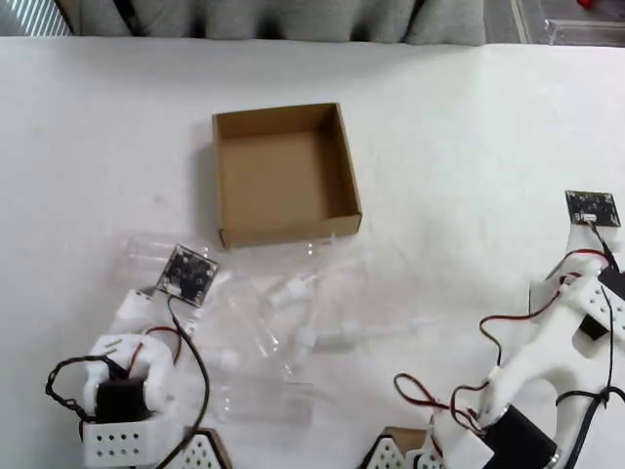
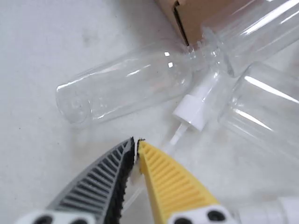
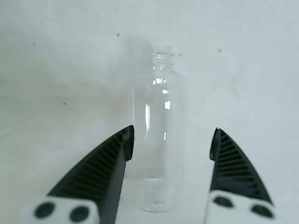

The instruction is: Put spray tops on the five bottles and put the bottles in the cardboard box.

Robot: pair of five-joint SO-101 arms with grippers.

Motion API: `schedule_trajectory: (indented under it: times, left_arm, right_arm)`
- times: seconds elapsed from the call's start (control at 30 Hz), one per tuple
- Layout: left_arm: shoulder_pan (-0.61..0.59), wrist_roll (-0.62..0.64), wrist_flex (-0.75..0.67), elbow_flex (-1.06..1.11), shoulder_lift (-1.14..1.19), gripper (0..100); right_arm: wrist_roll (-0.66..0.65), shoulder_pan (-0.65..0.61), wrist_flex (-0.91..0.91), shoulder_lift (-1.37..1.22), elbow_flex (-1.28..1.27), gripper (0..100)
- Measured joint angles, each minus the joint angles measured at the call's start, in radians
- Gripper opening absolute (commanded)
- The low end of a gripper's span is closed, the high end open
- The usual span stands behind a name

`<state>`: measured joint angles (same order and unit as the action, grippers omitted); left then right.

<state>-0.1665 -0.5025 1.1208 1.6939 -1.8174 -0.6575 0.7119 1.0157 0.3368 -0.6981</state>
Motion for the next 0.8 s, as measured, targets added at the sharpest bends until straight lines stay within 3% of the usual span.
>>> schedule_trajectory:
  times: [0.23, 0.8]
  left_arm:
    - [-0.003, 0.0, 0.0, 0.0, 0.0, 2]
    - [-0.003, 0.0, 0.0, 0.0, 0.0, 2]
  right_arm:
    - [0.006, -0.028, 0.003, -0.018, 0.0, 23.1]
    - [0.009, -0.029, 0.002, -0.407, 0.209, 23.0]
